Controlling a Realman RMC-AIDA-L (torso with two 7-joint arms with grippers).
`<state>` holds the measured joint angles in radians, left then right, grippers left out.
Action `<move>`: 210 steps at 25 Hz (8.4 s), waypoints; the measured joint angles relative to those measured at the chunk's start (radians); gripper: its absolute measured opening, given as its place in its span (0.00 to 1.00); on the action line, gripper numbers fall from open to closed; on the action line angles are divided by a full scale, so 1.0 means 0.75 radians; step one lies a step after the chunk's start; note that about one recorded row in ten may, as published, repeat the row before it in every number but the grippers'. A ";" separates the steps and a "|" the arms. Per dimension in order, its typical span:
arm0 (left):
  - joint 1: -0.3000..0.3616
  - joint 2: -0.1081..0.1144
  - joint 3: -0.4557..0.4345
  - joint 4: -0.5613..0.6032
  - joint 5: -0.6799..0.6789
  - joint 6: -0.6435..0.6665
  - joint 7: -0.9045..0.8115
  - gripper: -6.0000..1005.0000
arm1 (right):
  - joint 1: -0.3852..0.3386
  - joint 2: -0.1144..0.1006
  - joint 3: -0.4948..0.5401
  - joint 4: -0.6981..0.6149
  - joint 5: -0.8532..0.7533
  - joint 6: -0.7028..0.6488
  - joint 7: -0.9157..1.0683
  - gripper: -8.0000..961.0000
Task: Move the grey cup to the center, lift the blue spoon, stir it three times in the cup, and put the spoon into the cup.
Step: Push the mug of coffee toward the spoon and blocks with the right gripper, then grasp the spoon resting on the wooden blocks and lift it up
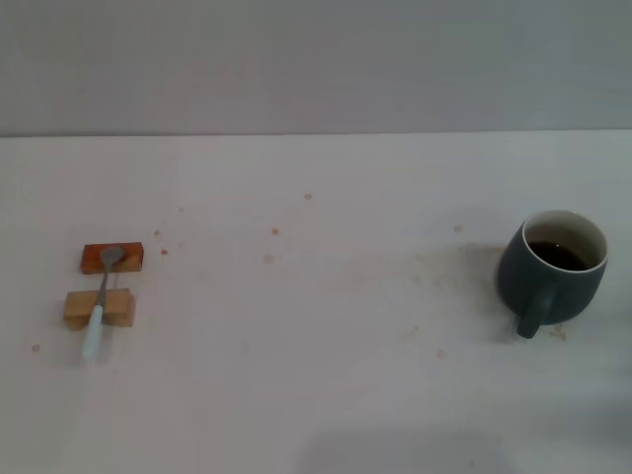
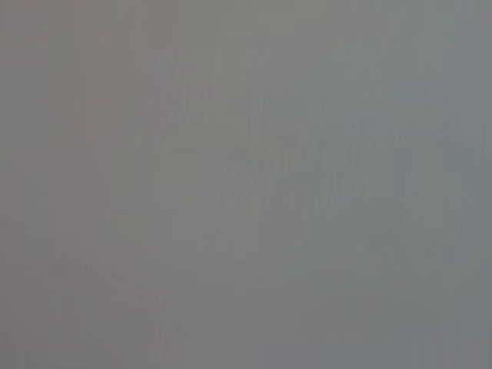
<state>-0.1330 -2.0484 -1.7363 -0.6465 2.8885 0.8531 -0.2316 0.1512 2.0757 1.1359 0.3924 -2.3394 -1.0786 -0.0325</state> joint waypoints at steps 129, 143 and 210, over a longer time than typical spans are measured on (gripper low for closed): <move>0.020 -0.017 0.161 -0.020 -0.012 0.089 -0.050 0.66 | 0.650 0.007 -0.219 0.096 -0.389 0.860 -0.058 0.05; -0.003 -0.019 0.374 -0.249 -0.013 -0.190 0.048 0.66 | 0.614 -0.044 0.478 -0.141 -0.391 0.436 -0.190 0.05; 0.374 -0.030 1.577 -0.322 -1.294 0.331 0.889 0.66 | 0.648 -0.142 0.596 -0.106 -0.395 0.433 -0.204 0.05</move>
<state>0.1475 -2.0710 -0.5536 -0.8882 1.9183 1.1016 0.4348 0.6370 1.9693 1.5828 0.3130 -2.6356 -0.7540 -0.1857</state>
